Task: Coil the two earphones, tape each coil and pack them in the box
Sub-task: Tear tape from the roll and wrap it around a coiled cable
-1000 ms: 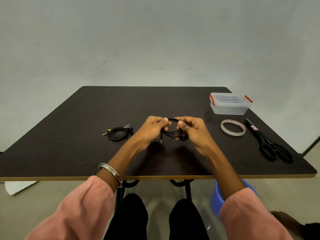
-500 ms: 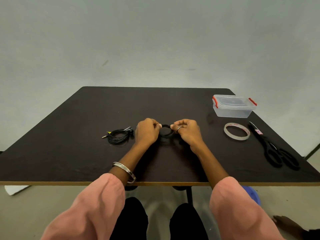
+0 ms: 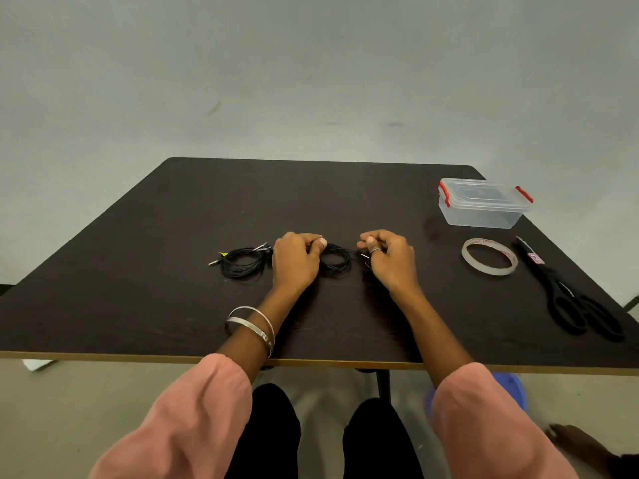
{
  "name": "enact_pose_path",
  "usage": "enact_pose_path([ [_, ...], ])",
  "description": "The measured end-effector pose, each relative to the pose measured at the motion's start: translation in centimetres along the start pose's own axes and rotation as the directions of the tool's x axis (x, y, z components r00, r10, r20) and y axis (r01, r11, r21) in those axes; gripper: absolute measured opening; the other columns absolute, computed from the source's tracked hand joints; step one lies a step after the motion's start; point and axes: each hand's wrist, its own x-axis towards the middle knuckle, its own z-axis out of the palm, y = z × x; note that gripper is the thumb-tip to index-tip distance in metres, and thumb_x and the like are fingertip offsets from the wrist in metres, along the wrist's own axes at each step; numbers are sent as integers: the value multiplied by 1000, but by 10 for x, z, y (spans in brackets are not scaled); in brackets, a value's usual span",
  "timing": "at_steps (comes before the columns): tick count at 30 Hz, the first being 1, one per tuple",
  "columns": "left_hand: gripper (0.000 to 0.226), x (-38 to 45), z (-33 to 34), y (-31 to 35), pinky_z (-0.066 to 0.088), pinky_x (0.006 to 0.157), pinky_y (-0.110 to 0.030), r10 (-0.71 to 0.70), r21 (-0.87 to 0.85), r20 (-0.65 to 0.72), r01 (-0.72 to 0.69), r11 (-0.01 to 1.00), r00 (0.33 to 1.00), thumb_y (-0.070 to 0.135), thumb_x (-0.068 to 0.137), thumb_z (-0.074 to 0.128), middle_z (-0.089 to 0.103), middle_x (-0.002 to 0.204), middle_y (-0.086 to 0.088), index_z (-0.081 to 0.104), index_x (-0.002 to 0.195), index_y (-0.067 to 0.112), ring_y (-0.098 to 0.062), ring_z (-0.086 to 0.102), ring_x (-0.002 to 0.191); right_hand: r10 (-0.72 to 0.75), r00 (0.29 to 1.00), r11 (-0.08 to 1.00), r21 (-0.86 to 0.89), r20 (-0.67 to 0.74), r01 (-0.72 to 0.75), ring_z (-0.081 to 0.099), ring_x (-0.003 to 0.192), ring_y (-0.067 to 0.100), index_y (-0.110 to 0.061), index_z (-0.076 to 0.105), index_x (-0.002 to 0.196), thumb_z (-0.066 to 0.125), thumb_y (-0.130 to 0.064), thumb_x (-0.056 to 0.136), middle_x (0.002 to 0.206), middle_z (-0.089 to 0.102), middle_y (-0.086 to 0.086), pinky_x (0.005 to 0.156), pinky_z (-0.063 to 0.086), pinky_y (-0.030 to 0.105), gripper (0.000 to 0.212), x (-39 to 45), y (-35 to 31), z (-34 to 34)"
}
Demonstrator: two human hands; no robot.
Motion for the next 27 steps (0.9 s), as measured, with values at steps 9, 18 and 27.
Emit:
enact_pose_path([
  [9,20,-4,2,0,41,79,-25,147,75,-159,-136,988,976,25,94,56,64,91,-5,73,96,14,-17,52,91,68,990,987,155,-123,-49,65,94,8,-17,71,91,56,-13,94,92,72,-5,86,50,24,15,-5,2,-14],
  [18,16,-30,35,68,48,76,-21,445,-182,-44,-445,877,894,8,87,60,70,88,-3,73,97,11,-10,62,79,-58,920,998,-9,-387,60,67,85,14,-13,70,95,63,-6,87,89,71,3,83,54,27,13,-14,24,-137],
  [27,24,-40,102,109,46,88,-16,268,-268,305,-188,945,914,4,90,56,71,105,-4,69,110,8,-13,65,97,55,998,637,-771,44,-1,44,127,31,-26,62,124,61,5,84,135,52,9,109,32,46,51,-1,55,-206],
])
